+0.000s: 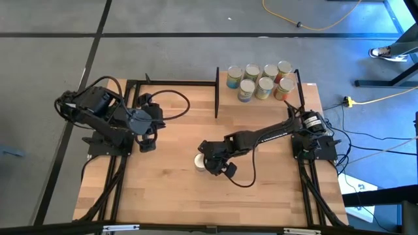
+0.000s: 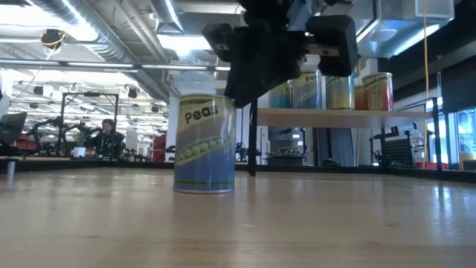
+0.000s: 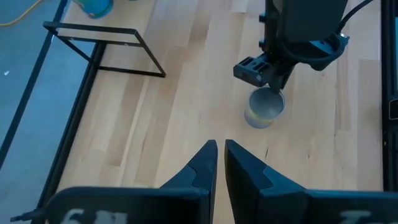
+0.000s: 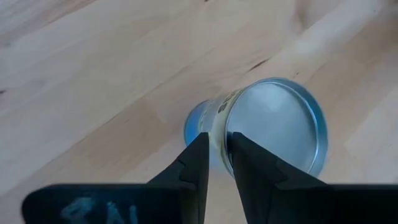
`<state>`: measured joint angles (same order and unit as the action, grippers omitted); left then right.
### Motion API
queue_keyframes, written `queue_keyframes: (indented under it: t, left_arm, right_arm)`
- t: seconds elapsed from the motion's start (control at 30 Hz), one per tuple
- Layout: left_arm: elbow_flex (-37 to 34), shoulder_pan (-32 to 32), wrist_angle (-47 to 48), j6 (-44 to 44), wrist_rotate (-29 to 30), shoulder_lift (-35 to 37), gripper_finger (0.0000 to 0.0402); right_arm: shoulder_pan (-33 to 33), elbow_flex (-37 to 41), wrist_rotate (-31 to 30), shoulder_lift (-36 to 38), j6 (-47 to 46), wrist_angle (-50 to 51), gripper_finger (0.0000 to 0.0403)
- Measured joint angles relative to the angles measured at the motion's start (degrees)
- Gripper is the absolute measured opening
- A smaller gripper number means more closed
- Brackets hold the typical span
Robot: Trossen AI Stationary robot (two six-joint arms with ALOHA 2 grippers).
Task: Pick and place cans onto a shelf
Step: Put the canned peas on the shelf
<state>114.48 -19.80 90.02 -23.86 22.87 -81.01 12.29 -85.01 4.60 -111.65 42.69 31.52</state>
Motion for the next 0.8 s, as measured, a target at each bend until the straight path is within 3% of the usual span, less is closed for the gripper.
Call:
queue_keyframes:
  t: [0.23,0.43,0.8]
  left_arm:
    - [0.00,0.00,0.00,0.00,-0.02,0.00,0.0025]
    - [0.00,0.00,0.00,0.00,-0.02,-0.02,0.0025]
    - [0.00,0.00,0.00,0.00,-0.02,-0.02,0.0025]
  right_arm:
    - [-0.56,-0.07,0.08,-0.57,-0.20,-0.87,0.0063]
    - [-0.87,-0.11,-0.93,-0.57,-0.58,-0.82,0.0009]
    - [-0.59,-3.80,-8.13,-0.97,-1.74,2.82,0.0002]
